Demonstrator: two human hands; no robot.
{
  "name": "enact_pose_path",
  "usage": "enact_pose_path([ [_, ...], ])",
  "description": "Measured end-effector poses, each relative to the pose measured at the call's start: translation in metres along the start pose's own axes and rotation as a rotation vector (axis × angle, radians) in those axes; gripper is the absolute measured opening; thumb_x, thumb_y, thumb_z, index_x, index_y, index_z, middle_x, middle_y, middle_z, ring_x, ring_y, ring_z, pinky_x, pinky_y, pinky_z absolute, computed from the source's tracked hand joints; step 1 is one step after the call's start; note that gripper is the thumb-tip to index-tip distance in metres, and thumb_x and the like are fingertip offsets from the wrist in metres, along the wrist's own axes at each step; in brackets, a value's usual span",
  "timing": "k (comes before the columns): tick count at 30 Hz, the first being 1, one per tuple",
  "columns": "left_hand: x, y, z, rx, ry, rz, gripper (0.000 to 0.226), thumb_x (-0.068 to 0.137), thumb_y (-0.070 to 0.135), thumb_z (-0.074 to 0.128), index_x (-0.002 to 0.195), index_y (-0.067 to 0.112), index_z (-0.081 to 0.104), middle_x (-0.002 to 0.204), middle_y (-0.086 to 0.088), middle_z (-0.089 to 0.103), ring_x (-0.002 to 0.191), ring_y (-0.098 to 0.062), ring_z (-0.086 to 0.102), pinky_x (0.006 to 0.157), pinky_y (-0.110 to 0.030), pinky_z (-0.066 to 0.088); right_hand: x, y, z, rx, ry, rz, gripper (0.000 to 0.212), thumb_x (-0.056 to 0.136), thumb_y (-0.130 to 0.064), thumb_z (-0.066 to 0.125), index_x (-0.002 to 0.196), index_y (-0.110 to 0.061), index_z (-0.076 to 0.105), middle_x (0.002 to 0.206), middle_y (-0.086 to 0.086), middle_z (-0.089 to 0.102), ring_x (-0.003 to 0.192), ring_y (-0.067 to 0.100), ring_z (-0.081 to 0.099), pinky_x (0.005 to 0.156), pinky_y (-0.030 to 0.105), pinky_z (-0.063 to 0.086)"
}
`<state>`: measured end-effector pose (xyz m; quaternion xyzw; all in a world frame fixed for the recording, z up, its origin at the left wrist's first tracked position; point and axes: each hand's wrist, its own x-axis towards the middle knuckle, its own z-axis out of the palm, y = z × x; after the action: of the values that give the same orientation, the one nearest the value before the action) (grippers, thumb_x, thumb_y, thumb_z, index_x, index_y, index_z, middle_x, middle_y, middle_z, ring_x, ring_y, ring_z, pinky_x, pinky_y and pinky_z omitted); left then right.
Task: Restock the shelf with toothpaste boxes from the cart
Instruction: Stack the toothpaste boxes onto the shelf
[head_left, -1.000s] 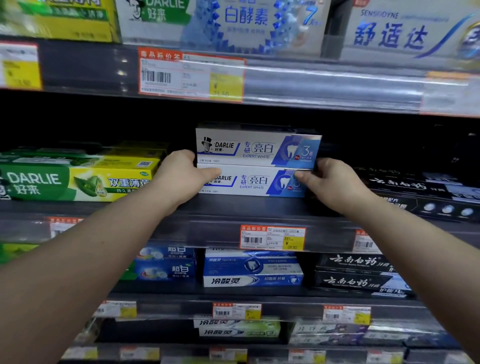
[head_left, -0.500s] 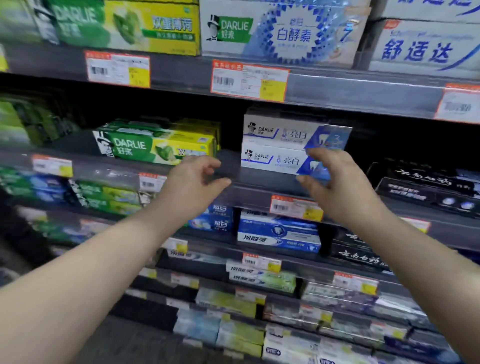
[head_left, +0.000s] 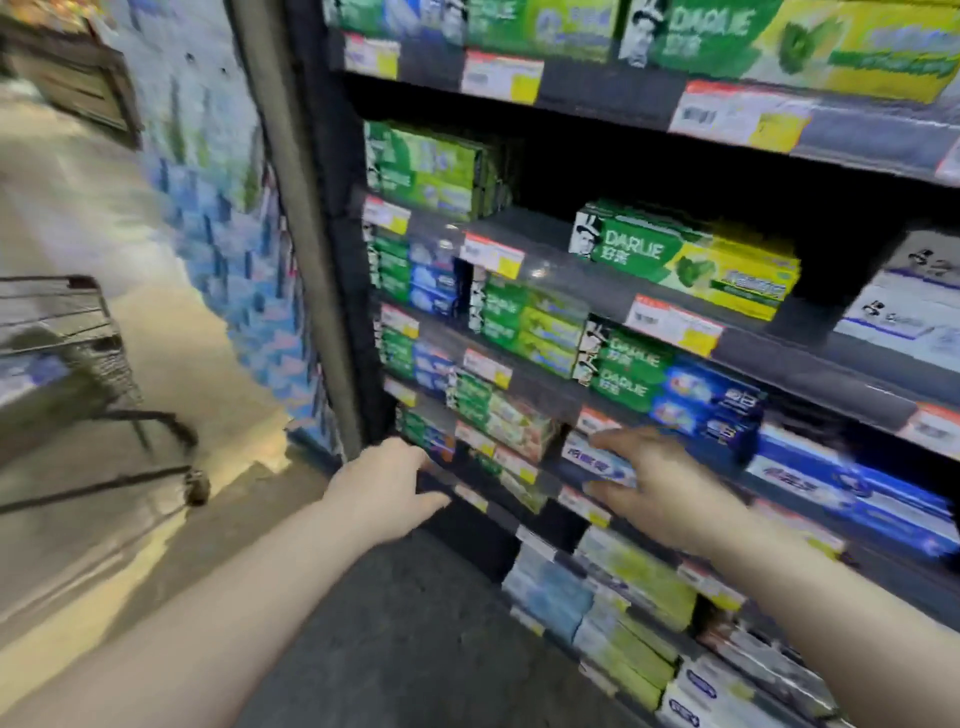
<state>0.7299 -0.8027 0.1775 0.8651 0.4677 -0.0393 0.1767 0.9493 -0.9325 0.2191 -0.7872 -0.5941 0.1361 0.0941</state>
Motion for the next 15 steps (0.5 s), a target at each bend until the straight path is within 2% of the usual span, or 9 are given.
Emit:
enact_pose_path([
  [4,-0.039,-0.123,-0.010,0.027,0.042,-0.105,0.046,0.078,0.056,0.055,0.111,0.024,0.058,0.117,-0.005,0.057,0.113,-0.029,0.054,0.091,-0.039,0.047,0.040,-0.107,0.040,-0.047,-0.101,-0.076,0.057,0.088,-0.041,0.055,0.139,-0.026,0.035,0.143,-0.002,0.042,0.128,0.017,0.043,0.102,0.031,0.039],
  [7,-0.070,-0.208,-0.024,0.009,0.048,-0.245,0.051,0.080,0.054,0.057,0.118,0.021,0.056,0.122,-0.007,0.055,0.116,-0.029,0.052,0.093,-0.038,0.047,0.073,-0.191,0.071,-0.086,-0.127,-0.189,0.057,0.086,-0.043,0.057,0.137,-0.025,0.037,0.140,0.001,0.043,0.127,0.019,0.042,0.100,0.028,0.037],
  [11,-0.104,-0.301,-0.045,-0.011,0.079,-0.391,0.055,0.080,0.055,0.058,0.123,0.021,0.054,0.126,-0.007,0.055,0.117,-0.028,0.052,0.094,-0.038,0.047,0.103,-0.297,0.105,-0.039,-0.211,-0.329,0.059,0.086,-0.043,0.058,0.138,-0.026,0.035,0.143,-0.002,0.038,0.131,0.018,0.038,0.104,0.030,0.037],
  [15,-0.125,-0.374,-0.056,-0.067,0.100,-0.502,0.054,0.081,0.055,0.056,0.123,0.021,0.054,0.122,-0.007,0.056,0.112,-0.028,0.054,0.091,-0.039,0.048,0.143,-0.377,0.136,-0.075,-0.252,-0.446,0.062,0.082,-0.044,0.062,0.136,-0.024,0.038,0.138,0.000,0.044,0.128,0.018,0.041,0.103,0.031,0.038],
])
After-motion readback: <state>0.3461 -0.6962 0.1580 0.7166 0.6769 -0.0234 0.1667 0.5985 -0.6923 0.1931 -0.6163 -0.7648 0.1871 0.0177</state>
